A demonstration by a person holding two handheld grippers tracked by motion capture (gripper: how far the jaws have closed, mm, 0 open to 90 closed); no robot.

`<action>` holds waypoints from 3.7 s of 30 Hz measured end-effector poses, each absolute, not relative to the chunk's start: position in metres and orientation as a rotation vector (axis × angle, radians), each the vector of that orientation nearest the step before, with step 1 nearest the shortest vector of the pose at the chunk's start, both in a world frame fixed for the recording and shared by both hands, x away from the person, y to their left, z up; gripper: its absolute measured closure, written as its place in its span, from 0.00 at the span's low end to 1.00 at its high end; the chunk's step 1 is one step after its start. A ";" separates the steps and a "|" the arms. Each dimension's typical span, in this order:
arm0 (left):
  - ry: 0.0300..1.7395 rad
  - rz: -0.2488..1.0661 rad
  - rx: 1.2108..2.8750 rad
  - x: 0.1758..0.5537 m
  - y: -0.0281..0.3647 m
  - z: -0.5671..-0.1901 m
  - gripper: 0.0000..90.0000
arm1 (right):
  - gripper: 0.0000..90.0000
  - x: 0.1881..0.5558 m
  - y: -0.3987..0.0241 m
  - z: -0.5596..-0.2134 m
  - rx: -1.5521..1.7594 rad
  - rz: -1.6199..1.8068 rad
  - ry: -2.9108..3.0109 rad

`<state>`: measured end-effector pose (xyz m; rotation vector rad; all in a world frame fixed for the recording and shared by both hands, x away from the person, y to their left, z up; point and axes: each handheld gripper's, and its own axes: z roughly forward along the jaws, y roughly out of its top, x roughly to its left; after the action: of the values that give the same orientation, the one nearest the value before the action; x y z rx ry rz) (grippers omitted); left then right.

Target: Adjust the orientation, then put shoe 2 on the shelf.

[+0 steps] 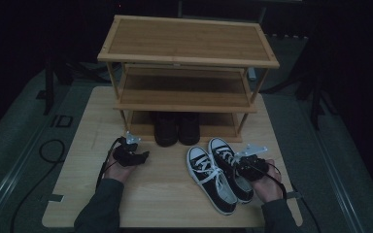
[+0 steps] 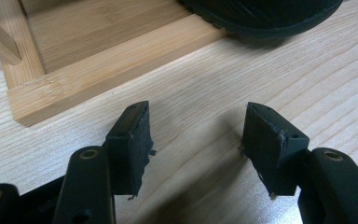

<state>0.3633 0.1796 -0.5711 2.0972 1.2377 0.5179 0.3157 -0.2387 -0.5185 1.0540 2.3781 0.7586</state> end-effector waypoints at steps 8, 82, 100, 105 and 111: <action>1.238 0.518 2.097 0.363 0.180 -0.571 0.47 | 0.91 0.314 -0.244 -0.520 1.012 0.742 2.405; 1.234 0.520 2.094 0.363 0.179 -0.572 0.46 | 0.57 0.282 -0.250 -0.464 0.909 0.904 2.528; 1.234 0.520 2.094 0.362 0.179 -0.572 0.46 | 0.42 0.281 -0.240 -0.492 1.001 0.881 2.576; 1.233 0.520 2.095 0.362 0.179 -0.572 0.45 | 0.41 0.286 -0.233 -0.499 1.021 0.860 2.581; 1.234 0.520 2.094 0.362 0.179 -0.572 0.45 | 0.41 0.289 -0.229 -0.500 1.064 0.864 2.564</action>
<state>0.3624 0.1789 -0.5718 2.0942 1.2337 0.5201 0.2886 -0.2288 -0.5003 1.0642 2.5638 0.8640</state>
